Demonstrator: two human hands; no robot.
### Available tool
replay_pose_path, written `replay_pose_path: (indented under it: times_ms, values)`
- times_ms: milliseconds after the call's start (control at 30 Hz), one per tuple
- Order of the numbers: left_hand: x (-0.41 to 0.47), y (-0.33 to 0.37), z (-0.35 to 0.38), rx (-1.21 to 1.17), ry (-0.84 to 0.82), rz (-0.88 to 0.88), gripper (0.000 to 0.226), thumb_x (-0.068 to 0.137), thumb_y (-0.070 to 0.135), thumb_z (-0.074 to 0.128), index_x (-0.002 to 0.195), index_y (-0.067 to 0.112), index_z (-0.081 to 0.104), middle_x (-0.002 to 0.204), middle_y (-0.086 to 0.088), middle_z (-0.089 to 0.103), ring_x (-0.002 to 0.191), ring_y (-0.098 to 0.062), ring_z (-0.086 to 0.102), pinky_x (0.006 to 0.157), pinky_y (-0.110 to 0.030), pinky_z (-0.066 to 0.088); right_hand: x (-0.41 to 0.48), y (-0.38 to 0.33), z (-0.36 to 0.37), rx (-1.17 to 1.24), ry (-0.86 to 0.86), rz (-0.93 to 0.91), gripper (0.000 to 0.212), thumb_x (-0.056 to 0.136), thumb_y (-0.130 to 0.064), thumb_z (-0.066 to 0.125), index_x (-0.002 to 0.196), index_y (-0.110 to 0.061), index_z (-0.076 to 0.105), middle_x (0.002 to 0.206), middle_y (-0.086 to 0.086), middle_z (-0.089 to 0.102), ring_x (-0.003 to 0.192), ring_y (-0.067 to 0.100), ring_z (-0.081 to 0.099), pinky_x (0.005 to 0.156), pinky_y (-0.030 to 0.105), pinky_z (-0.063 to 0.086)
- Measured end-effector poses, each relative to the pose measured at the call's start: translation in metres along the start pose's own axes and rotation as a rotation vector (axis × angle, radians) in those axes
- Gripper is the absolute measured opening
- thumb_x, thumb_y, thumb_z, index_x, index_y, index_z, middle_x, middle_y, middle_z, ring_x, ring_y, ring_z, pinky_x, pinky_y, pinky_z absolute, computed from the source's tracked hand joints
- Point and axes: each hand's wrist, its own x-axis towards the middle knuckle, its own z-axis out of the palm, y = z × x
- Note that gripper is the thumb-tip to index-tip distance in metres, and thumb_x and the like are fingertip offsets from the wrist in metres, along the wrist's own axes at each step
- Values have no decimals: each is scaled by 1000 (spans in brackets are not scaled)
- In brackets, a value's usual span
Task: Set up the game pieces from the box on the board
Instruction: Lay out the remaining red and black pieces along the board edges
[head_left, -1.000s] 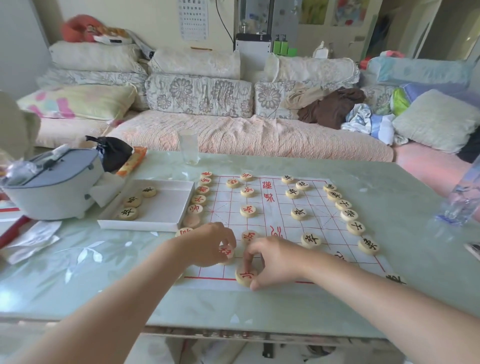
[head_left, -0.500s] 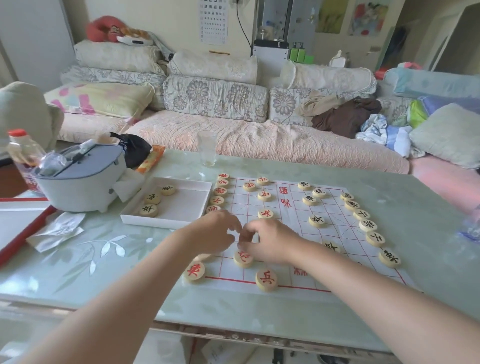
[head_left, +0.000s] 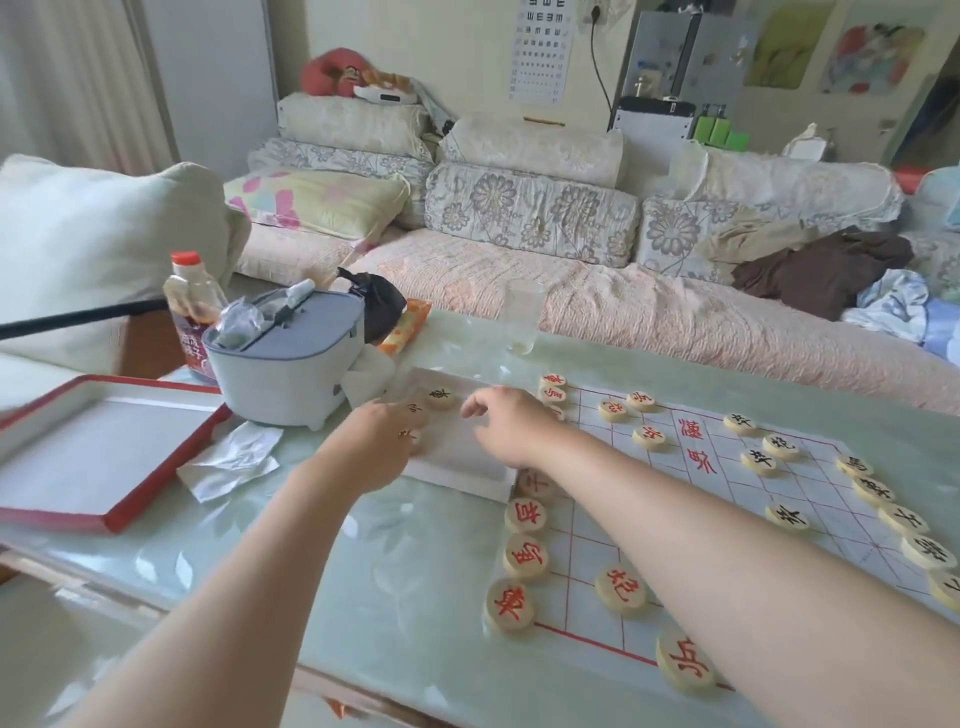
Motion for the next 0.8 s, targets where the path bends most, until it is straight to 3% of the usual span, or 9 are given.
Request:
replay_pose_path:
  times_ms: [133, 267, 433, 567, 667, 800]
  values:
    - [16, -16, 12, 98, -79, 47, 28, 96, 22, 46, 120, 21, 60, 114, -7, 61, 99, -24, 52, 78, -28, 40, 44, -13, 14, -173, -92, -65, 56, 91, -8, 50, 144, -28, 45, 147, 1, 44, 132, 25, 47, 103, 37, 43]
    - [29, -27, 24, 136, -160, 42, 26, 96, 21, 38, 107, 15, 61, 114, -7, 58, 110, -25, 51, 93, -33, 44, 71, -24, 30, -308, -155, -125, 68, 91, -4, 43, 148, -40, 36, 151, 0, 39, 134, 29, 45, 100, 43, 47]
    - [36, -29, 23, 128, -96, -2, 28, 95, 28, 45, 106, 13, 66, 111, -4, 61, 103, -23, 57, 87, -33, 48, 84, -19, 40, -299, -137, -195, 52, 92, -16, 46, 138, -41, 49, 152, -7, 38, 131, 28, 46, 98, 43, 47]
    - [36, -25, 27, 13, -97, -59, 22, 94, 19, 40, 81, 14, 56, 92, -4, 57, 96, -23, 53, 74, -28, 40, 81, -7, 39, -317, -85, -226, 29, 87, -37, 58, 115, -27, 61, 125, -4, 56, 116, 27, 55, 89, 40, 49]
    - [41, -20, 31, 83, -56, -72, 21, 91, 26, 50, 84, 11, 63, 89, -2, 60, 86, -22, 56, 72, -32, 49, 71, 5, 38, -265, -34, -203, 30, 88, -53, 59, 107, -31, 63, 119, -5, 64, 112, 22, 58, 88, 37, 49]
    - [48, -11, 34, 99, -45, -124, 11, 86, 17, 57, 91, 16, 67, 101, -2, 63, 96, -25, 59, 77, -31, 51, 59, 14, 33, -298, -7, -169, 33, 87, -61, 57, 109, -36, 63, 122, -8, 64, 113, 18, 58, 85, 31, 44]
